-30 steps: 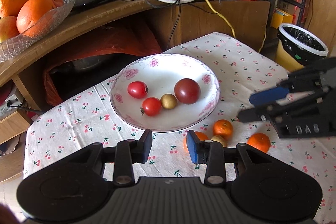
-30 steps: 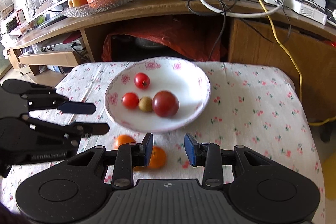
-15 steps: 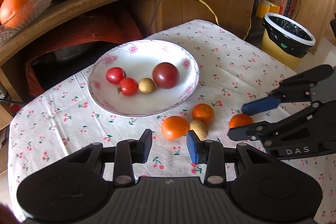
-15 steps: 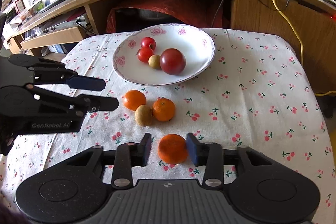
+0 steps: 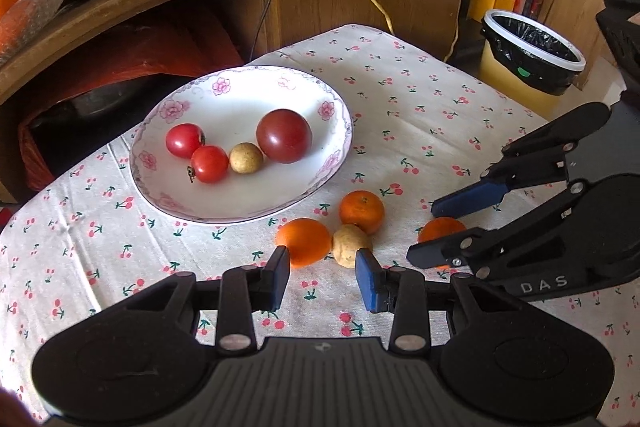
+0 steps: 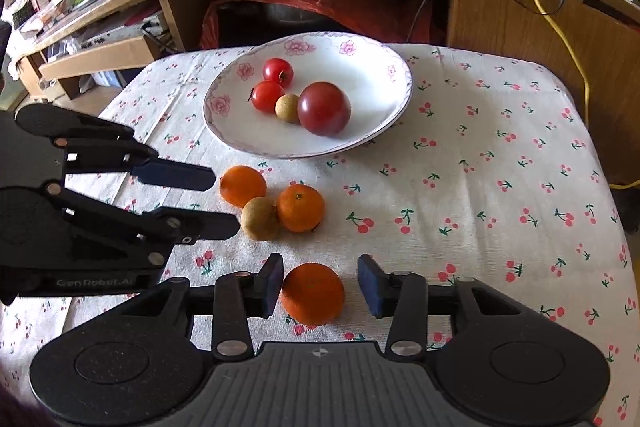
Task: Organize fruits
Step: 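Move both tools back to the oranges and brown fruit on the table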
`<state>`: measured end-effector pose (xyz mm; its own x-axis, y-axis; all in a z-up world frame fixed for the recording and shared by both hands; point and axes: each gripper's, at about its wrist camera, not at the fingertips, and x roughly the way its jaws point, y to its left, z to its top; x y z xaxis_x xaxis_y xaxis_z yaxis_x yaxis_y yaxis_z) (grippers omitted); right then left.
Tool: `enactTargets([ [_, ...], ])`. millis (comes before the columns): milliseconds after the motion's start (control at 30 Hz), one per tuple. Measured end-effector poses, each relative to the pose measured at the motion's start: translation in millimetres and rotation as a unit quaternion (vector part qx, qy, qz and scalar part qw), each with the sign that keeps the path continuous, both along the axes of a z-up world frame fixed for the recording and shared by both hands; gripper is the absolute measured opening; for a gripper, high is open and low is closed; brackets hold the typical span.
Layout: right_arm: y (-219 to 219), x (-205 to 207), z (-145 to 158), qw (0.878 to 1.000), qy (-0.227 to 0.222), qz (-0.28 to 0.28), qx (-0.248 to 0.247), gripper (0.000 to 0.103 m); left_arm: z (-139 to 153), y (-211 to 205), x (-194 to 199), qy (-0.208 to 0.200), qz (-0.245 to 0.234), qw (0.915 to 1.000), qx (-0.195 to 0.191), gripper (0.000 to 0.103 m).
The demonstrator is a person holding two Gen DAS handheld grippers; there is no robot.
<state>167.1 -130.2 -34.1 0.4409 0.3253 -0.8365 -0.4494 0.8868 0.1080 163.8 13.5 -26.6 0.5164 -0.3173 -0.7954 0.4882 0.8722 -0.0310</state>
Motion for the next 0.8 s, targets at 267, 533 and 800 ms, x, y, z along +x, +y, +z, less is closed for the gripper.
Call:
enactTargets([
  [267, -0.1, -0.1, -3.1, 1.0, 0.016, 0.004, -0.002, 0.033, 3.4, -4.5, -4.5, 0.002, -0.017, 0.9997, -0.016, 0.044],
  [533, -2.7, 1.0, -1.5, 1.0, 0.028, 0.006, -0.003, 0.031, -0.1, -7.7, -0.4, 0.015, -0.02, 0.9992, -0.031, 0.044],
  [800, -10.2, -3.0, 4.0, 1.0, 0.022, 0.008, -0.016, 0.027, -3.2, -17.2, 3.7, 0.008, -0.024, 0.999, -0.036, 0.044],
])
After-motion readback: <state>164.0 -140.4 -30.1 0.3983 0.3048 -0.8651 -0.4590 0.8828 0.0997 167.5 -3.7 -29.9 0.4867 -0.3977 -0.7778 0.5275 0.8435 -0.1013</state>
